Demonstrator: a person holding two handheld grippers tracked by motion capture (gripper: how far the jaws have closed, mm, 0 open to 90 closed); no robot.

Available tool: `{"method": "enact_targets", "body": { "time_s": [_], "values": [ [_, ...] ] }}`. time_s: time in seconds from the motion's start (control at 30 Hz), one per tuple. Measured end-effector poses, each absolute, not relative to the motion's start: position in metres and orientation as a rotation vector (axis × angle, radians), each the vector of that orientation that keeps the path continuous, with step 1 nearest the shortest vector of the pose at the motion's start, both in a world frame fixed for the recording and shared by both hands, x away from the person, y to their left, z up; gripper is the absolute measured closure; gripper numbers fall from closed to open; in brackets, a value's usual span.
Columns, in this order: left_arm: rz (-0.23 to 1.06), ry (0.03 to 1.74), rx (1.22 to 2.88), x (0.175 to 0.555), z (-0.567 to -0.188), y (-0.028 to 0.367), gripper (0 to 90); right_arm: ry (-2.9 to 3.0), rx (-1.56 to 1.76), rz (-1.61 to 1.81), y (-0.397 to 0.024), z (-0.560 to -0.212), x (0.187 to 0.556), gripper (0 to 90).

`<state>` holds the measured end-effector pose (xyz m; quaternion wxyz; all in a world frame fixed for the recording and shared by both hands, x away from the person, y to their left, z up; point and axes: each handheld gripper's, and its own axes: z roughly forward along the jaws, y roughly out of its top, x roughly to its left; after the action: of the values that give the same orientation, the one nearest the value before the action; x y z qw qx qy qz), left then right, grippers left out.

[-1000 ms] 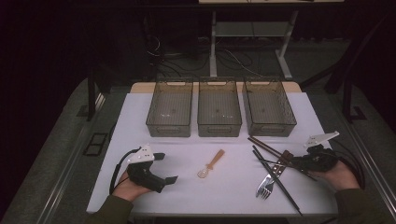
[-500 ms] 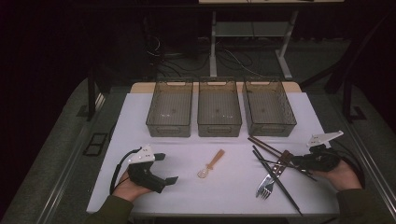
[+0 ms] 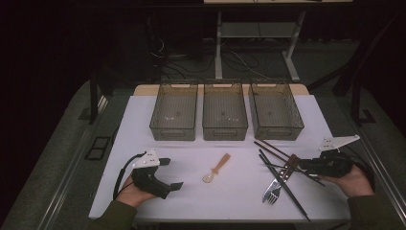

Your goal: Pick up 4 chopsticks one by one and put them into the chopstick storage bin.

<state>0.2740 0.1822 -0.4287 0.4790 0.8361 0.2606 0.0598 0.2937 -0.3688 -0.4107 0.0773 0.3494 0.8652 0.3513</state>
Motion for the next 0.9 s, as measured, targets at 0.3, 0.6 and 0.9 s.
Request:
{"method": "enact_targets", "body": {
  "time_s": [0.3, 0.6, 0.9],
  "values": [
    [0.142, 0.635, 2.040, 0.273, -0.429, 0.181, 0.1, 2.568, 1.018, 1.146, -0.357, -0.396, 0.286, 85.6],
    [0.142, 0.633, 2.042, 0.274, -0.429, 0.181, 0.1, 2.540, 1.024, 1.213, -0.345, -0.386, 0.288, 85.6],
    [0.141, 0.636, 2.040, 0.274, -0.429, 0.180, 0.1, 2.533, 1.025, 1.206, -0.322, -0.378, 0.299, 85.6]
  ]
}}
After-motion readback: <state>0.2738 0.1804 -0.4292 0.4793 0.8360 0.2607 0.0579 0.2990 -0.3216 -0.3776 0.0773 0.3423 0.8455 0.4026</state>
